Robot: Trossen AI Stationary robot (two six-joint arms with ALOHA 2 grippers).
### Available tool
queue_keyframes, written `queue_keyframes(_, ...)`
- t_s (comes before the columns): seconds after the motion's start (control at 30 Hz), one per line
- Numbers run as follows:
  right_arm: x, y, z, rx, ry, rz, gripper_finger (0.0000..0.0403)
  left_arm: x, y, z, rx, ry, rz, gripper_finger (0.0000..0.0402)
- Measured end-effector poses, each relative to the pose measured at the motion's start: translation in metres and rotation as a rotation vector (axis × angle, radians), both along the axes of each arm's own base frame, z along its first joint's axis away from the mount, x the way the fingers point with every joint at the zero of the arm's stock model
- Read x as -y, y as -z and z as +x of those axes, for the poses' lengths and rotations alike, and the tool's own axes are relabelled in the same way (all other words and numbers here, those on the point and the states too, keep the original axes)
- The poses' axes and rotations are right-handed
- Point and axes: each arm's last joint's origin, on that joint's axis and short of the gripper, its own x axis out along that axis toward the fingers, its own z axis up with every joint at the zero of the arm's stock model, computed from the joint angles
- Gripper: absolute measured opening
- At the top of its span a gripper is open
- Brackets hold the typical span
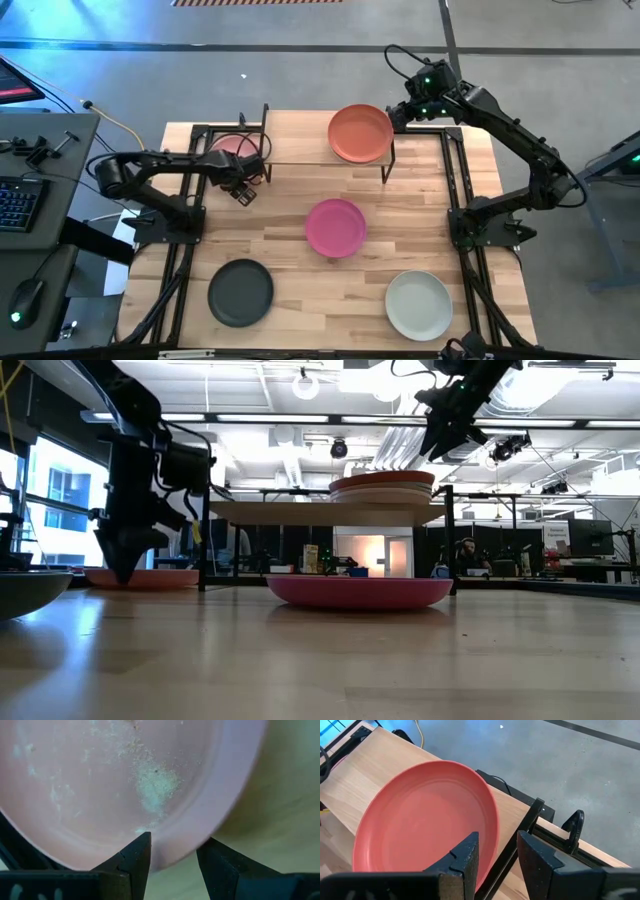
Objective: Place and stack plates onto a shelf
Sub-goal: Put the light pink plate on the shelf
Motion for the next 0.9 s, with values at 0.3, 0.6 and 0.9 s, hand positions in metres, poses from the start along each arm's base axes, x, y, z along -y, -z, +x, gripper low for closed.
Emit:
queue_keyframes(0.3, 0.0, 0.0, 0.0001, 0.001, -0.002, 0.001, 0.0114, -0.0052, 0.0114, 0.004, -0.033, 0.001, -0.018, 0.0132)
queue_keyframes(0.6, 0.0, 0.0, 0.0001, -0.002, -0.006, -0.003, 0.0114, -0.0047, 0.0089, 0.0042, -0.026, 0.015, 0.003, 0.0042)
queue_keyframes(0.9, 0.0, 0.0, 0.0, -0.003, -0.007, -0.003, 0.0114, -0.005, 0.0025, 0.0047, -0.013, 0.013, 0.008, 0.0016)
